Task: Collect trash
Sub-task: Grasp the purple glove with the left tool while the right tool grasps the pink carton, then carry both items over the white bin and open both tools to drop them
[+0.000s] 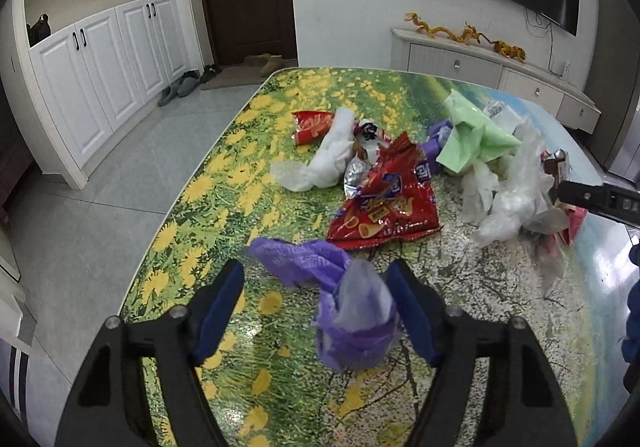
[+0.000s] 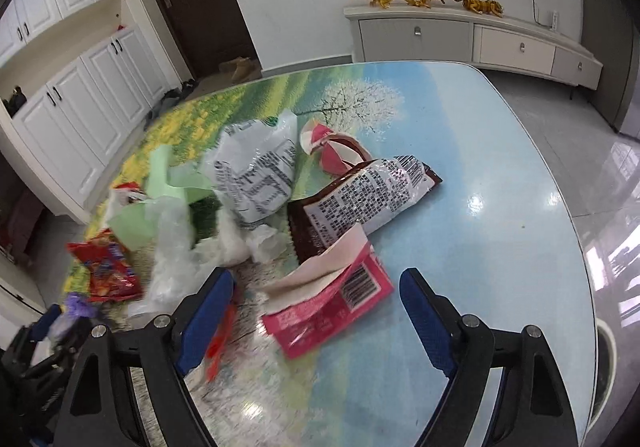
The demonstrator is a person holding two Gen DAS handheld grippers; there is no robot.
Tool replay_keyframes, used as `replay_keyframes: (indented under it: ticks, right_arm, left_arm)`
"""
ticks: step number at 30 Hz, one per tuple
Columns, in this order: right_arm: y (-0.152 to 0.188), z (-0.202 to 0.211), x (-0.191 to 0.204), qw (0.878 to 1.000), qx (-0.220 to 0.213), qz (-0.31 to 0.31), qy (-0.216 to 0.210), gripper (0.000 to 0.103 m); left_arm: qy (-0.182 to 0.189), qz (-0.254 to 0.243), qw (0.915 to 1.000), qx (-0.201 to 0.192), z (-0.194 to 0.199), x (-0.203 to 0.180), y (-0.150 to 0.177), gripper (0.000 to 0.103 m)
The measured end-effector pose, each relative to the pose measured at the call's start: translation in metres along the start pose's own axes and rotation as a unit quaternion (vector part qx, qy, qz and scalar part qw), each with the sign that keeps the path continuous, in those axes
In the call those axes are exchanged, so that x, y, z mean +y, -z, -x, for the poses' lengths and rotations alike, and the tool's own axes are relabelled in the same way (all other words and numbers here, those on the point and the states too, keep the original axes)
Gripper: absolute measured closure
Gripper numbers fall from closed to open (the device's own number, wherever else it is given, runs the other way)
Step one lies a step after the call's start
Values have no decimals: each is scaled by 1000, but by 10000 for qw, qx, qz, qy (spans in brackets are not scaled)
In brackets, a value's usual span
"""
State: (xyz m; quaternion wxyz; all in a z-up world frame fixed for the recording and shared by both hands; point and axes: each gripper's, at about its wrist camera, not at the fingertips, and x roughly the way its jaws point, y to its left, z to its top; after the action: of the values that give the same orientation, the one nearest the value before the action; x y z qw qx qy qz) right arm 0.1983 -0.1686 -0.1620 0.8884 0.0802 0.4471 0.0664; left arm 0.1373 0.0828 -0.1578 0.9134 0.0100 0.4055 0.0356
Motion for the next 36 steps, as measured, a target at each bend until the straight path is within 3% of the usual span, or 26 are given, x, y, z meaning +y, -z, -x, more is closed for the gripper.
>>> replay_keyframes:
  ticks: [2, 5, 8, 15, 21, 26, 31, 36]
  right_arm:
    - [1, -7, -4, 9999, 109, -23, 36, 32]
    - [5, -5, -5, 9999, 90, 45, 41, 34]
    - [11, 3, -9, 9999, 117, 110, -25, 35]
    - [31, 35, -17, 9993, -22, 60, -381, 36]
    - [35, 76, -21, 9978, -422, -11, -506, 37]
    - [37, 106, -34, 9957, -716, -174, -556, 37]
    - [39, 142, -68, 9913, -1119, -498, -484, 37]
    - [52, 179, -128, 9838, -1491, -987, -135, 37]
  left_arm:
    - [100, 15, 9999, 97, -5, 2, 0, 50]
    - [275, 30, 9994, 198, -8, 2, 1, 69]
    - [352, -4, 9993, 108, -4, 1, 1, 76]
    - [537, -24, 9985, -65, 21, -4, 8, 78]
    - [758, -119, 9966, -306, 53, -14, 0, 79]
    - [1180, -325, 9912, -504, 81, -33, -12, 79]
    - [1673, -768, 9807, -666, 107, -79, -31, 79]
    - [2212, -1453, 9613, -771, 126, -161, -48, 79]
